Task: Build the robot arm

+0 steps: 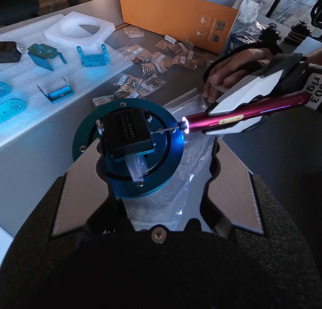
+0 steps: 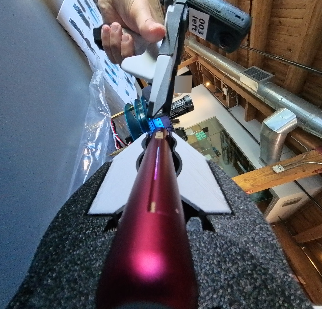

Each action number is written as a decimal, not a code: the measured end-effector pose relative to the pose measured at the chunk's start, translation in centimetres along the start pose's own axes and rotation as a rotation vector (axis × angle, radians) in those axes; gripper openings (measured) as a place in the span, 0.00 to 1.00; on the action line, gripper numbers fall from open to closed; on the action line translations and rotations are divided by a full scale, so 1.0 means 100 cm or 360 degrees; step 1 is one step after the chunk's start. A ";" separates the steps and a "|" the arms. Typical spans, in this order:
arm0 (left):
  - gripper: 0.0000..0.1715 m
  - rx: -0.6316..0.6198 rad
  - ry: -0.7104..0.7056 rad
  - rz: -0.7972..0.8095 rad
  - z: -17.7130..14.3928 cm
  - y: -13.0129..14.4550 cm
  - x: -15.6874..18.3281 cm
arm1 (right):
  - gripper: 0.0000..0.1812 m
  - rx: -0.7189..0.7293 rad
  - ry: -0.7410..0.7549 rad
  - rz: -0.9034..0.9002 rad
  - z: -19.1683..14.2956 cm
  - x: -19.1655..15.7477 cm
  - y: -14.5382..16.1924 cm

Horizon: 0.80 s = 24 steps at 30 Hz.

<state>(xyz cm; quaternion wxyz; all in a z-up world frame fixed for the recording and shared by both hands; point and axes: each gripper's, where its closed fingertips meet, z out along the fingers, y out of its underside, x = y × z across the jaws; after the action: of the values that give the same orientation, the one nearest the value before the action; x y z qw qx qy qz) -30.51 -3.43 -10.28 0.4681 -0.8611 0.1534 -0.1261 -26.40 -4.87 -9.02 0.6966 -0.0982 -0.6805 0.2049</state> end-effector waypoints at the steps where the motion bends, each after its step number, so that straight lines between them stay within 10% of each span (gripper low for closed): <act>1: 0.66 0.0015 -0.0023 0.0030 -0.001 0.001 -0.004 | 0.12 0.0009 -0.0008 0.0018 0.000 0.000 0.000; 10: 0.36 0.0305 -0.0160 0.0208 -0.053 0.030 0.018 | 0.12 0.0050 -0.0060 0.0123 0.000 0.003 -0.001; 24: 0.00 -0.0466 -0.0659 0.0640 -0.012 0.099 0.038 | 0.12 -0.0042 -0.0119 0.0093 0.003 0.007 -0.011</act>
<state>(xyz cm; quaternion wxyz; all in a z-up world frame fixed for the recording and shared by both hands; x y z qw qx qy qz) -28.85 -10.91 -17.79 0.3762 -0.8790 0.2385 0.1703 -26.58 -5.64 -7.94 0.6632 -0.1194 -0.7055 0.2197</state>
